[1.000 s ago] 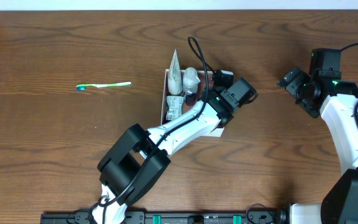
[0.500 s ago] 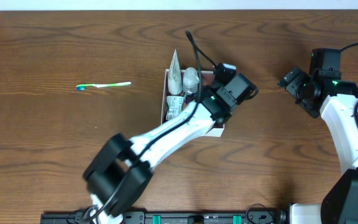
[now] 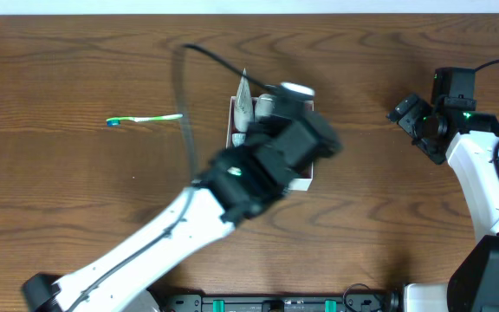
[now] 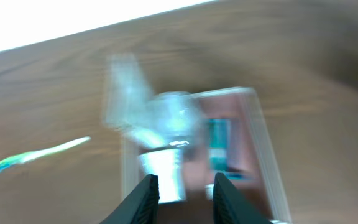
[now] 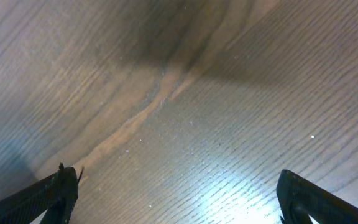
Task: Pack container
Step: 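Move the left gripper to the green toothbrush and grasp it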
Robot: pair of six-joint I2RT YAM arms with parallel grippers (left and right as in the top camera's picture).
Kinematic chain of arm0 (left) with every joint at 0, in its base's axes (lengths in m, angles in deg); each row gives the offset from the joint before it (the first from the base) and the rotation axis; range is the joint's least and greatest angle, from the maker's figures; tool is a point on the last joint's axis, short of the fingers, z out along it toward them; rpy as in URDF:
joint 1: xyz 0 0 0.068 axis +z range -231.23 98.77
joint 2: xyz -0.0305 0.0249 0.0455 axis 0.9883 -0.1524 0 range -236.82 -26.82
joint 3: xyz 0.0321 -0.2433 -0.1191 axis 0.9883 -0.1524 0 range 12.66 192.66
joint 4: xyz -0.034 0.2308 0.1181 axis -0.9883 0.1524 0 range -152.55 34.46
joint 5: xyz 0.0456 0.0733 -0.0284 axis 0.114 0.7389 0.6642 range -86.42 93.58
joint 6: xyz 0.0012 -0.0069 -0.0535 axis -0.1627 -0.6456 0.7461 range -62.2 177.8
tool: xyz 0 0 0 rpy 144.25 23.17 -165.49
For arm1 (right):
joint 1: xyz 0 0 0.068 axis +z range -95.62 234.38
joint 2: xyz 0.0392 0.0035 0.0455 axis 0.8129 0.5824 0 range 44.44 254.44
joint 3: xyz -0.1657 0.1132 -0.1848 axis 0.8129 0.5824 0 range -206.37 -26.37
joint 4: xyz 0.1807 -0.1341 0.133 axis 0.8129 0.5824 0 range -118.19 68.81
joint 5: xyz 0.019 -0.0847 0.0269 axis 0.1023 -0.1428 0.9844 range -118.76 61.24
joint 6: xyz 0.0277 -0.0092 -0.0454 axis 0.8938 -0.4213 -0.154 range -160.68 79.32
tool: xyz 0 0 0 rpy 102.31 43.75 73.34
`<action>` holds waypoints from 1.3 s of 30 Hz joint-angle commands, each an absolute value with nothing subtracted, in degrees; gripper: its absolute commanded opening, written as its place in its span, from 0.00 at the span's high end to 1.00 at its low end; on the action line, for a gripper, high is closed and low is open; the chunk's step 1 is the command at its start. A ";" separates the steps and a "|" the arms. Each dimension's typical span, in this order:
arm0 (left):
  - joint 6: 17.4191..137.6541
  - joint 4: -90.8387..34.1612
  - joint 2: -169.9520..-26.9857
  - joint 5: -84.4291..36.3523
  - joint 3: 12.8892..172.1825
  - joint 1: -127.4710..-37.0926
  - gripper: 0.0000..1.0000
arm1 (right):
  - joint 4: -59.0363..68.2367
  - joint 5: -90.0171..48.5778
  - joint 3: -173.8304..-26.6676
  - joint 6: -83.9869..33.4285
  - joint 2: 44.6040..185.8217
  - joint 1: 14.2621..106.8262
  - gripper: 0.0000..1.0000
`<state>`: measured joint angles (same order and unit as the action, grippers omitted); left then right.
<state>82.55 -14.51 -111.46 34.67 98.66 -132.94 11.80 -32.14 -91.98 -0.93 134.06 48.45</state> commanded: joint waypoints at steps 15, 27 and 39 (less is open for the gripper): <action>89.31 -18.84 -122.04 17.27 98.04 -88.76 0.70 | 11.89 -32.36 -92.22 -0.45 134.46 48.34 0.01; 104.87 -20.46 -137.54 11.44 98.04 -81.05 0.70 | 11.89 -32.36 -92.22 -0.45 134.46 48.34 0.01; 109.63 -25.42 -145.60 2.76 98.04 -80.96 0.70 | 11.89 -32.36 -92.22 -0.45 134.46 48.34 0.01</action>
<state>107.91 -24.55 -144.44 5.97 98.50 -81.02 11.82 -32.14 -91.98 -0.93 134.06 48.45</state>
